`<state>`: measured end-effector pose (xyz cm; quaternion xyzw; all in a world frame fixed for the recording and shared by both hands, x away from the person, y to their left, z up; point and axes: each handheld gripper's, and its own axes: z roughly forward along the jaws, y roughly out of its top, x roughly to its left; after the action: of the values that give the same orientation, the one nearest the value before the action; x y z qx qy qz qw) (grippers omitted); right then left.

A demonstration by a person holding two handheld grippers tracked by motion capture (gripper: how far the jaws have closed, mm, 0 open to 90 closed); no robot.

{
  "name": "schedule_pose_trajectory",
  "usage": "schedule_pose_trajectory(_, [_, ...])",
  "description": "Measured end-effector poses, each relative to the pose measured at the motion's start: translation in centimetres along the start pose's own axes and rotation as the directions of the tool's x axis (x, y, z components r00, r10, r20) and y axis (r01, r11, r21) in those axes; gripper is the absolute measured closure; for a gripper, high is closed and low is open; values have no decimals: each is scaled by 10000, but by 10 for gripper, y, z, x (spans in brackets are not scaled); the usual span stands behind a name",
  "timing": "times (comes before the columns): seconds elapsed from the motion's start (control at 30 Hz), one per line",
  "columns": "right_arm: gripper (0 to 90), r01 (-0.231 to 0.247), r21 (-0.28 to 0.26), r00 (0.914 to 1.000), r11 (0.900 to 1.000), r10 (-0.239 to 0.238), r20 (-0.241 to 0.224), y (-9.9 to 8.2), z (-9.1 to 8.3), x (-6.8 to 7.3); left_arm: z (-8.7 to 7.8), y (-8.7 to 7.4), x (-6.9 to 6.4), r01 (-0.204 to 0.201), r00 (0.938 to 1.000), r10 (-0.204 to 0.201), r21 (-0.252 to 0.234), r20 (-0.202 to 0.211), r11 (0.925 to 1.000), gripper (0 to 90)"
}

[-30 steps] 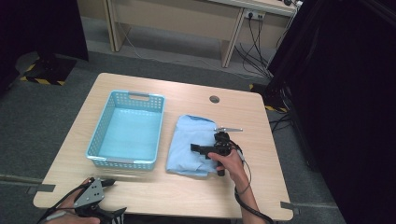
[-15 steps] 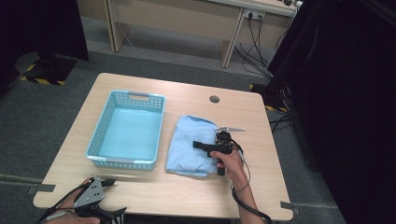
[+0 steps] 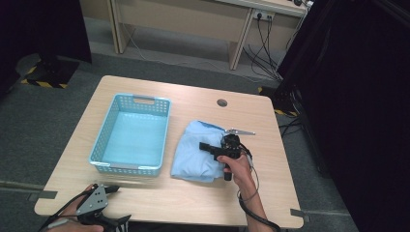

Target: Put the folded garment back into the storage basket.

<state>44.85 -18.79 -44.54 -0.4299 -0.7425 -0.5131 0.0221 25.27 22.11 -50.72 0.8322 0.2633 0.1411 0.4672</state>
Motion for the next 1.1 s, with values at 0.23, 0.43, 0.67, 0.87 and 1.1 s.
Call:
schedule_pose_trajectory(0.23, [743,242,-439,9994,9987,-252,-241,10,-10,14,0,0,0,-3,10000,3,2,-1,10000,0])
schedule_pose_trajectory(0.43, [739,238,-757,9986,9968,-273,-453,15,-18,20,0,0,0,1,10000,-1,-1,0,10000,0])
schedule_pose_trajectory(0.67, [738,255,-894,9978,9957,-308,-586,18,-24,24,0,0,0,1,10000,-1,-6,2,10000,0])
schedule_pose_trajectory(0.87, [737,290,-994,9974,9946,-354,-634,23,-30,27,0,0,0,2,10000,-2,-7,8,10000,0])
schedule_pose_trajectory(1.1, [736,448,-1154,9950,9923,-546,-833,34,-37,35,0,0,0,-15,10000,15,-11,8,10000,0])
